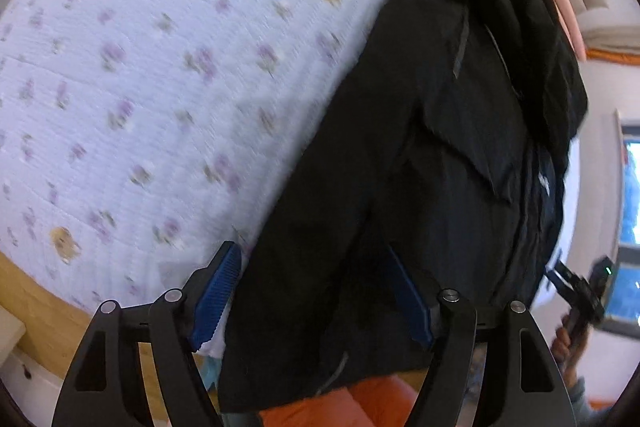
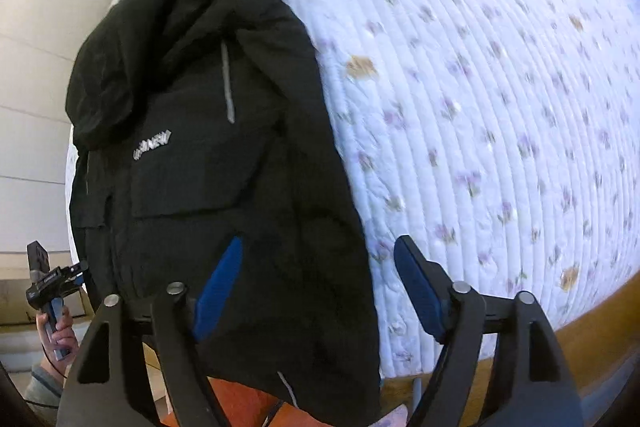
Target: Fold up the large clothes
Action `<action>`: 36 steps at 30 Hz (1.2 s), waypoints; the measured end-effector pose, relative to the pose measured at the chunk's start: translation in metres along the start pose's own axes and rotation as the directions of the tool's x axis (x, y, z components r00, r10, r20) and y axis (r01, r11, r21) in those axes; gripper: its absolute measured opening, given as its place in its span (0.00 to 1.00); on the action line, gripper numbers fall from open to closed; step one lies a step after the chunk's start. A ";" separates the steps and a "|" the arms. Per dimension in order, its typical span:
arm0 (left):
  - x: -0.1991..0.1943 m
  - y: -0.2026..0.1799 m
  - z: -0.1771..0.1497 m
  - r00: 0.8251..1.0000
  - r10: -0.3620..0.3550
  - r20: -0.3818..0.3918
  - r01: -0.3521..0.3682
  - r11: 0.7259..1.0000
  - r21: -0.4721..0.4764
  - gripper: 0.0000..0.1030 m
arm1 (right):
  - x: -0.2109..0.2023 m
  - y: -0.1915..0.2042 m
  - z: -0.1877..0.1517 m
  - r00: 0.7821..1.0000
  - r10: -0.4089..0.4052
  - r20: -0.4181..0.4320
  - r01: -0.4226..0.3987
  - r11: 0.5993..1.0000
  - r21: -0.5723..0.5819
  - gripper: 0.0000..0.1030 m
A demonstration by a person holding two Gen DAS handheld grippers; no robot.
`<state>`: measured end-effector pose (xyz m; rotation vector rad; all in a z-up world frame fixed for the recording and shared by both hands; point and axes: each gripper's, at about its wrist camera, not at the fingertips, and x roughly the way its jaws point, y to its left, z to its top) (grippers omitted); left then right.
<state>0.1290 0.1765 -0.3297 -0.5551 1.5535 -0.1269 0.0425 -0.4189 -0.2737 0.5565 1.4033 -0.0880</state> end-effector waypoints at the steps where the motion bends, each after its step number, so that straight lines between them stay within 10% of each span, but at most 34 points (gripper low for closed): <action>1: 0.012 -0.016 -0.012 1.000 -0.004 -0.012 0.005 1.000 0.006 0.73 | 0.004 -0.005 -0.004 1.000 0.016 -0.017 -0.015 1.000 0.015 0.79; 6: 0.023 -0.026 -0.023 0.999 0.013 -0.029 -0.011 0.998 0.068 0.71 | 0.027 -0.014 -0.028 0.988 0.099 -0.115 -0.096 0.995 0.031 0.77; 12: 0.020 -0.030 -0.022 0.999 -0.005 -0.044 0.008 0.998 0.066 0.38 | 0.036 -0.009 -0.057 0.968 0.094 -0.233 -0.118 0.989 -0.091 0.72; 18: 0.026 -0.030 -0.033 0.992 -0.092 -0.089 0.095 0.995 0.031 0.51 | 0.042 0.001 -0.072 0.949 0.089 -0.304 -0.139 0.980 -0.146 0.71; 22: 0.031 -0.048 -0.032 0.994 0.018 -0.109 -0.008 0.995 0.096 0.50 | 0.043 0.007 -0.070 0.951 0.051 -0.304 -0.107 0.979 -0.172 0.36; 25: 0.026 -0.063 -0.032 0.990 0.100 -0.100 -0.086 0.987 0.135 0.19 | 0.029 0.004 -0.067 0.950 0.079 -0.302 -0.130 0.980 -0.153 0.19; 36: -0.085 -0.115 0.024 0.981 -0.100 0.168 0.087 0.993 0.078 0.11 | -0.067 0.026 -0.001 0.960 0.242 -0.138 -0.264 0.948 -0.178 0.16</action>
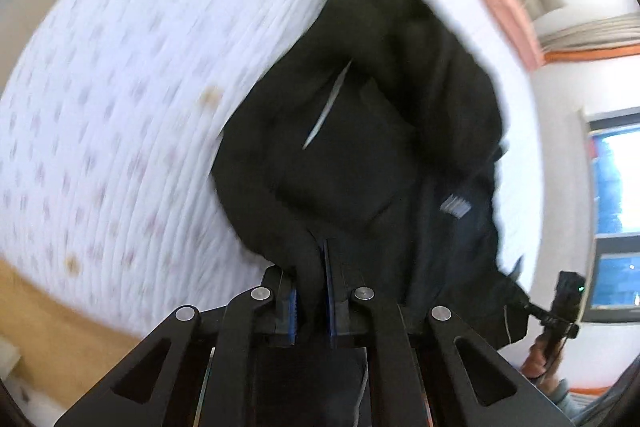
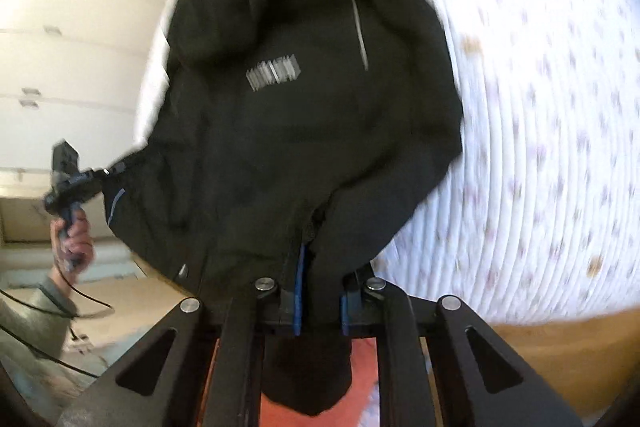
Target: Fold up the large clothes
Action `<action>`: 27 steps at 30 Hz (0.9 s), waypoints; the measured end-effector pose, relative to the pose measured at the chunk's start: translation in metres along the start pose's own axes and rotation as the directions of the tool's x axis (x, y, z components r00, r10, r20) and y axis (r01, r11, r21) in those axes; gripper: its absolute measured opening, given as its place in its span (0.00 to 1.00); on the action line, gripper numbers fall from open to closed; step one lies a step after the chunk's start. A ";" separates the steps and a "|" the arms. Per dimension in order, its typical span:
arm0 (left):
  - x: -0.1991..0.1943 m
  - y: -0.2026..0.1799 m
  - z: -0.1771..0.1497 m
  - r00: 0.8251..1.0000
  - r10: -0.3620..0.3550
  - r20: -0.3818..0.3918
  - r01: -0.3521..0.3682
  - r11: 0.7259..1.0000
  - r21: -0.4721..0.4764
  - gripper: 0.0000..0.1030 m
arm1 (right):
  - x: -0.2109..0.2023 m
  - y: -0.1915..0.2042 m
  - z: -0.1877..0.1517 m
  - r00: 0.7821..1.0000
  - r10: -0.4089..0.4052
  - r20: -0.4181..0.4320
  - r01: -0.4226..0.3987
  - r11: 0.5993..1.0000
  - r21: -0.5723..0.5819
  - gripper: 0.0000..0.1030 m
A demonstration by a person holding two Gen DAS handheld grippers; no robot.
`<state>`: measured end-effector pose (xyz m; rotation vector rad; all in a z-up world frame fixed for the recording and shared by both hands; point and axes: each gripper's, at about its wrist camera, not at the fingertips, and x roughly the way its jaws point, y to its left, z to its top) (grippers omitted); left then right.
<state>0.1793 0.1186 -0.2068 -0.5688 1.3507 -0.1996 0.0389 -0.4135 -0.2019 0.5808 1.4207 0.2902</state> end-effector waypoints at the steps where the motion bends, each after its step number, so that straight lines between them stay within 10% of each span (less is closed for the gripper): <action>1: -0.005 -0.008 0.012 1.000 -0.018 0.025 0.017 1.000 0.014 0.11 | -0.009 0.002 0.012 0.999 0.013 0.031 -0.013 1.000 0.000 0.16; 14: -0.021 -0.061 0.212 0.968 -0.130 0.214 0.099 0.984 0.151 0.12 | -0.078 0.021 0.195 0.936 -0.006 0.353 -0.023 0.997 0.076 0.16; 23: 0.098 -0.034 0.286 0.999 -0.034 0.011 0.033 0.999 0.043 0.14 | 0.011 -0.001 0.297 0.966 -0.169 0.198 0.108 0.952 0.287 0.33; 27: 0.118 0.004 0.296 0.977 -0.207 -0.046 0.202 0.975 -0.093 0.18 | 0.028 -0.047 0.297 0.976 -0.062 0.208 -0.040 0.890 0.454 0.35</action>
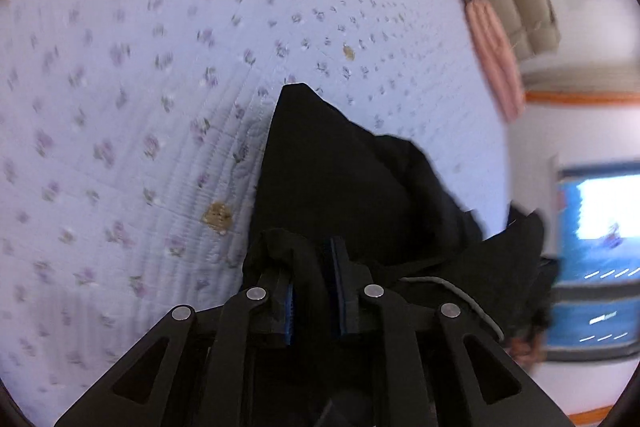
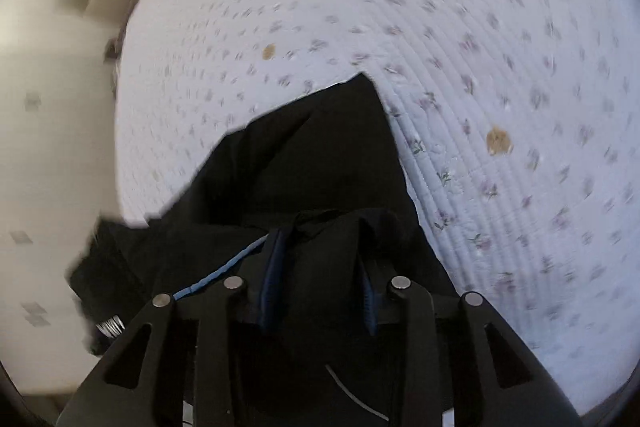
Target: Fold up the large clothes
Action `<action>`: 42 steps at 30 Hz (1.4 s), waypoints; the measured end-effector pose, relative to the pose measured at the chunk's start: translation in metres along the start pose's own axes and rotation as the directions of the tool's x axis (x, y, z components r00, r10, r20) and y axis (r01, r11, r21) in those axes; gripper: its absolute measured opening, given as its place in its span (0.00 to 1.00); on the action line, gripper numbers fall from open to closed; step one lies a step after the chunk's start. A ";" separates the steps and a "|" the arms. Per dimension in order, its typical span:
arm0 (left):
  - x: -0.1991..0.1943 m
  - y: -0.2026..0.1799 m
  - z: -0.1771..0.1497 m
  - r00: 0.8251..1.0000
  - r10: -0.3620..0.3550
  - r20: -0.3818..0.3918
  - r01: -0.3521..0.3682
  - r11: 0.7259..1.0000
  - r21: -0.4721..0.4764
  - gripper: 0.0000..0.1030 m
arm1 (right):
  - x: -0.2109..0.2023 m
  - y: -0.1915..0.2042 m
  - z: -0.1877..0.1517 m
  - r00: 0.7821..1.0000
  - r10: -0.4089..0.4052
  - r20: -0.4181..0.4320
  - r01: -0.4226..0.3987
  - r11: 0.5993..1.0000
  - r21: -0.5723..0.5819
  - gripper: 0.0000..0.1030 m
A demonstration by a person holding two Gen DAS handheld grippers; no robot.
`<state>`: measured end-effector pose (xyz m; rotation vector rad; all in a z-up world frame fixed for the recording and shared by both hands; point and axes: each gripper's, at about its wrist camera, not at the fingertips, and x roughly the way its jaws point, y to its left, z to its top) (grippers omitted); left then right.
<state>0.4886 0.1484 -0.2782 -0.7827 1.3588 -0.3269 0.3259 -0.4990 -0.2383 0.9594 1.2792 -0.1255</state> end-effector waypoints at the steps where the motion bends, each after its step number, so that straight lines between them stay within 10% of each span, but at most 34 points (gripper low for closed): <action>1: -0.002 0.006 0.003 0.999 -0.034 -0.015 0.034 0.999 -0.011 0.18 | -0.002 -0.009 0.002 1.000 0.028 0.008 -0.029 0.999 0.037 0.35; 5: -0.016 0.004 0.005 0.998 -0.039 -0.051 0.041 0.997 0.057 0.18 | -0.017 -0.022 0.005 0.999 0.025 0.038 -0.027 0.998 0.064 0.36; 9: -0.046 -0.011 -0.007 0.997 -0.019 -0.070 0.033 0.980 0.196 0.18 | -0.029 -0.005 0.007 0.980 -0.175 0.094 0.178 0.984 -0.023 0.60; 35: -0.116 -0.038 -0.041 0.915 -0.014 -0.403 0.154 0.936 0.316 0.23 | -0.045 0.004 -0.015 0.982 -0.093 0.167 0.106 0.992 -0.070 0.63; 37: -0.122 -0.038 -0.045 0.895 -0.058 -0.442 0.203 0.936 0.288 0.35 | -0.050 0.006 -0.016 0.981 -0.096 0.171 0.110 0.991 -0.078 0.63; 39: -0.139 -0.044 -0.048 0.892 -0.112 -0.437 0.251 0.928 0.275 0.72 | -0.051 0.008 -0.016 0.980 -0.104 0.169 0.120 0.989 -0.085 0.63; 42: -0.174 -0.053 -0.049 0.909 -0.193 -0.370 0.309 0.908 0.283 0.77 | -0.051 0.012 -0.016 0.980 -0.103 0.170 0.119 0.989 -0.089 0.63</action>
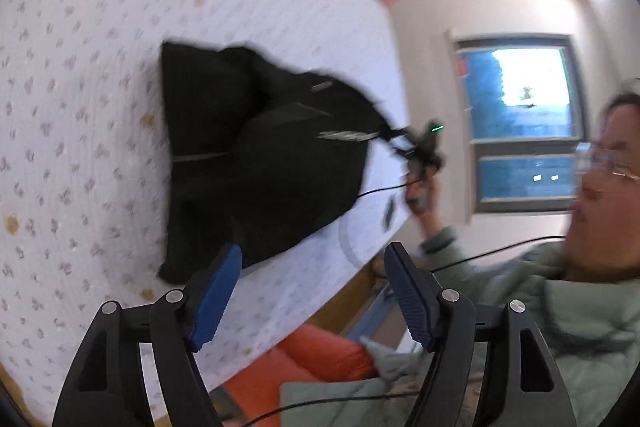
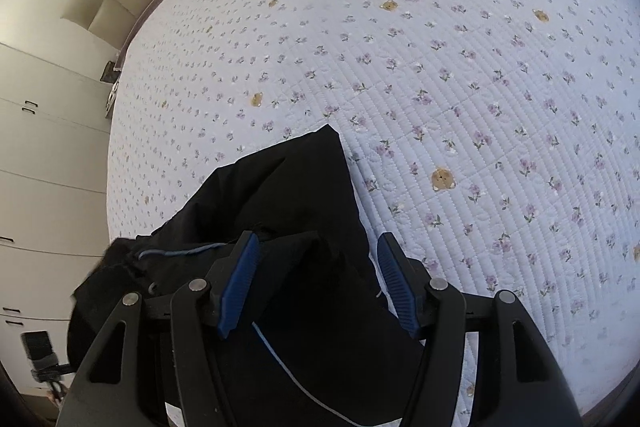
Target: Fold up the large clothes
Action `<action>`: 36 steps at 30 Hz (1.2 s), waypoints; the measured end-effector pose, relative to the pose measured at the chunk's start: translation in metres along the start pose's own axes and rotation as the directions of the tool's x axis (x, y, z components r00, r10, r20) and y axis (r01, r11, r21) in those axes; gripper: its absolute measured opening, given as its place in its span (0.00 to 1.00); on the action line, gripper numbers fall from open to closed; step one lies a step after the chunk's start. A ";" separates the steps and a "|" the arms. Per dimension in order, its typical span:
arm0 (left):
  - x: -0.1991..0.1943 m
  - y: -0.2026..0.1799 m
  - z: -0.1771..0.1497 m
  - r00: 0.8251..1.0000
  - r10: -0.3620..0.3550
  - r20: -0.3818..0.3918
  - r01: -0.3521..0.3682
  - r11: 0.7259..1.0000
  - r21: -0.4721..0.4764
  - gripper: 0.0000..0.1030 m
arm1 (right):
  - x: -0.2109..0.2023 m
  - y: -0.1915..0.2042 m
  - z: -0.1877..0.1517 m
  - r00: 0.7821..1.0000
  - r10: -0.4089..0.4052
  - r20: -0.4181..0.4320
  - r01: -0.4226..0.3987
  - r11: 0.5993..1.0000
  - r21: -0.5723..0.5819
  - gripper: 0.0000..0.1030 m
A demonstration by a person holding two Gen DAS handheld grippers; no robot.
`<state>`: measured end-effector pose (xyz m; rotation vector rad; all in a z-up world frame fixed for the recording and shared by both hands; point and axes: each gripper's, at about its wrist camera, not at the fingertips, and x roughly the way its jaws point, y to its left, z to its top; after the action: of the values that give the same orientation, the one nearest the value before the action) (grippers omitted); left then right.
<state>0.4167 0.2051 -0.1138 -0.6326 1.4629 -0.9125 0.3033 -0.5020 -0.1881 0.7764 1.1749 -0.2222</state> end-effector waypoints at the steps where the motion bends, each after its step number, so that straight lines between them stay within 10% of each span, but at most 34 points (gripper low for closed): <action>1: -0.007 -0.004 -0.002 0.999 0.044 0.028 -0.044 0.999 0.019 0.78 | -0.001 0.002 0.000 1.000 0.012 0.004 -0.012 1.000 0.001 0.63; 6: 0.009 0.012 0.001 0.911 0.394 0.118 -0.393 0.919 -0.038 0.81 | -0.002 0.021 0.001 1.000 0.004 0.013 -0.003 0.998 -0.069 0.63; 15: 0.079 0.061 0.033 0.837 0.507 0.206 -0.496 0.862 -0.109 0.81 | -0.022 0.083 -0.006 0.988 -0.111 0.112 0.150 0.873 -0.463 0.74; 23: 0.092 0.087 0.066 0.856 0.427 0.290 -0.390 0.903 -0.178 0.81 | -0.016 0.091 -0.037 0.989 -0.118 0.083 0.145 0.789 -0.597 0.93; 25: 0.100 0.102 0.077 0.886 0.372 0.276 -0.328 0.925 -0.194 0.81 | 0.002 0.090 -0.035 0.987 -0.138 0.081 0.159 0.772 -0.615 0.93; 28: 0.112 0.121 0.088 0.936 0.257 0.239 -0.204 0.952 -0.227 0.81 | 0.024 0.087 -0.016 0.992 -0.100 0.076 0.125 0.777 -0.617 0.93; 32: 0.117 0.123 0.093 0.938 0.186 0.292 -0.121 0.966 -0.227 0.80 | 0.052 0.083 0.018 1.000 0.004 0.005 0.000 0.822 -0.569 0.91; 34: 0.119 0.124 0.094 0.930 0.197 0.311 -0.121 0.961 -0.248 0.75 | 0.067 0.081 0.026 0.996 0.058 -0.064 -0.083 0.840 -0.536 0.65; 36: 0.124 0.116 0.096 0.924 0.235 0.301 -0.171 0.959 -0.224 0.26 | 0.077 0.082 0.024 0.995 0.032 -0.090 -0.075 0.840 -0.537 0.24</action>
<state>0.5125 0.1496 -0.2743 -0.7216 1.2965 -0.4776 0.3958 -0.4403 -0.2170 0.3161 1.2076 0.1896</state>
